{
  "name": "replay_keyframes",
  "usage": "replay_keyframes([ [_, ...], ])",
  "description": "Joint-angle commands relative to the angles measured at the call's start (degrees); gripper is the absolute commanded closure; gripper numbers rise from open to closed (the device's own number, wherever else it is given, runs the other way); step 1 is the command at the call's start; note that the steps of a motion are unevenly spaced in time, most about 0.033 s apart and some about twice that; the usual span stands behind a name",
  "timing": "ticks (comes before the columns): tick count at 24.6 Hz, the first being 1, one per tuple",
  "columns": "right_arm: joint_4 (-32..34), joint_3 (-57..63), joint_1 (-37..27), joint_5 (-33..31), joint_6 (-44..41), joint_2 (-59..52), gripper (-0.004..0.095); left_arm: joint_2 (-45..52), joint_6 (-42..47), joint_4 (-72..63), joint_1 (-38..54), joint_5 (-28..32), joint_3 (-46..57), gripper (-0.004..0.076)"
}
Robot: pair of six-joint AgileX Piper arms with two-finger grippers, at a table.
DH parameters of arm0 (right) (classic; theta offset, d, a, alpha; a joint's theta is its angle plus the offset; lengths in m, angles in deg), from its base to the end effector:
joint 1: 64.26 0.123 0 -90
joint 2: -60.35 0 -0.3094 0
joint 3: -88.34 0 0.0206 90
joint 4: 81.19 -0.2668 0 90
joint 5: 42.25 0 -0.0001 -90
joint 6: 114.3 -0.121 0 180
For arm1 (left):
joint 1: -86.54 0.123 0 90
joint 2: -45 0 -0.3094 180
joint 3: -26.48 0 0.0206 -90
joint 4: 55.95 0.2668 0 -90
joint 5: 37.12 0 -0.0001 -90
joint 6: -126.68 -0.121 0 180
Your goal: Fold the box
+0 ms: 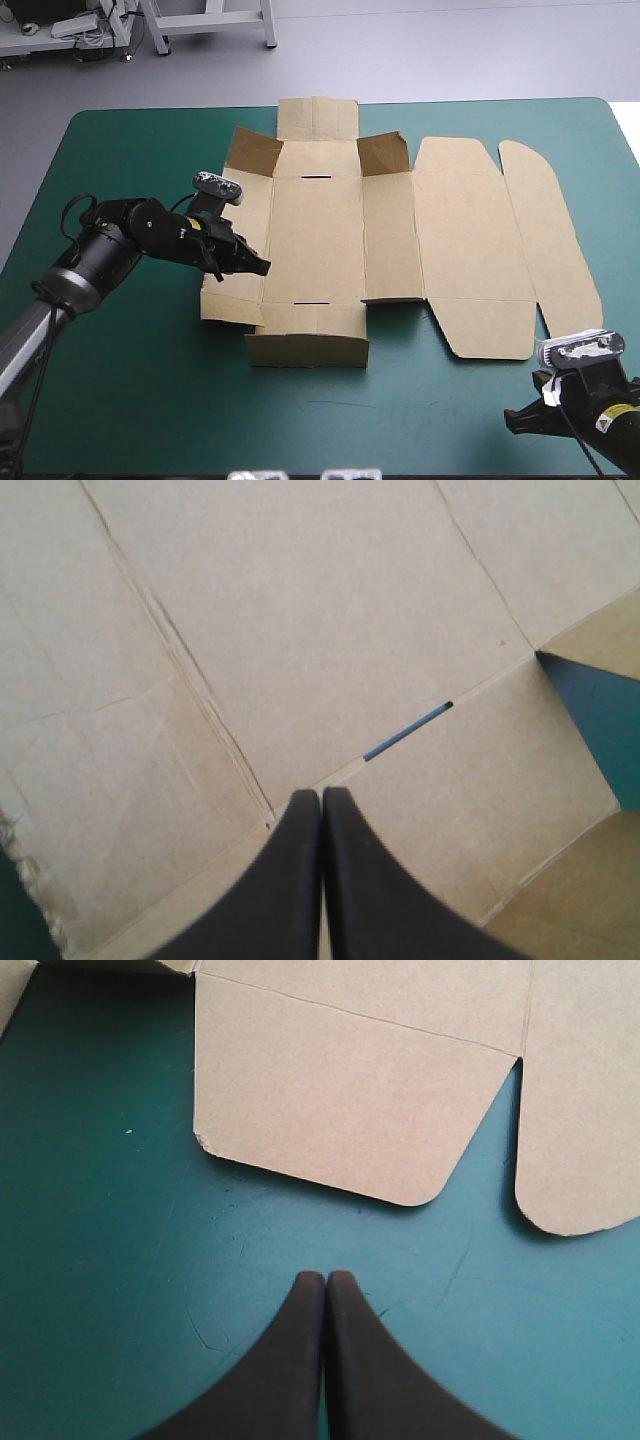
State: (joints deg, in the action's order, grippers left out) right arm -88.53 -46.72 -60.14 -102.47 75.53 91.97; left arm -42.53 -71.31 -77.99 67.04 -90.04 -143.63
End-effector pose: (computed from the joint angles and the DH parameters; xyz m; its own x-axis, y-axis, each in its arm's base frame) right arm 0.0727 0.0187 0.2799 -0.7044 -0.1578 -0.6921 -0.2244 0.9745 0.0062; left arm 0.2844 -0.1392 0.3199 -0.7644 0.3461 -0.5440 0.5255 0.8233 -0.2146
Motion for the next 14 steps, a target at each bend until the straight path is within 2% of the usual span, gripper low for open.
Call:
replay_keyframes([
  [1, -0.19, -1.47, 0.25, 2.85, 0.49, 0.32, 0.0926, -0.3, -1.3, -3.26, 3.78, 2.11, -2.98, 0.0731],
  [4, -0.19, -1.47, 0.25, 2.85, 0.49, 0.32, 0.0926, -2.21, -4.0, -8.26, 11.7, -1.01, -2.98, 0.0731],
  [7, -0.19, -1.47, 0.25, 2.85, 0.49, 0.32, 0.0926, -5.05, -11.2, -18.47, 23.0, -8.99, -2.98, 0.0732],
  [9, -0.19, -1.47, 0.25, 2.85, 0.49, 0.32, 0.0926, -6.88, -11.61, -22.48, 29.23, -11.25, -2.85, 0.0731],
  [11, -0.19, -1.47, 0.25, 2.85, 0.49, 0.32, 0.0926, -8.36, -11.61, -23.98, 31.53, -11.14, -2.63, 0.0717],
  [13, -0.19, -1.47, 0.25, 2.85, 0.49, 0.32, 0.0926, -10.05, -11.61, -23.98, 32.27, -11.39, -2.63, 0.0671],
  [14, -0.19, -1.47, 0.25, 2.95, 0.49, 0.32, 0.0926, -12.48, -11.61, -24.01, 32.27, -12.9, -2.63, 0.0591],
])
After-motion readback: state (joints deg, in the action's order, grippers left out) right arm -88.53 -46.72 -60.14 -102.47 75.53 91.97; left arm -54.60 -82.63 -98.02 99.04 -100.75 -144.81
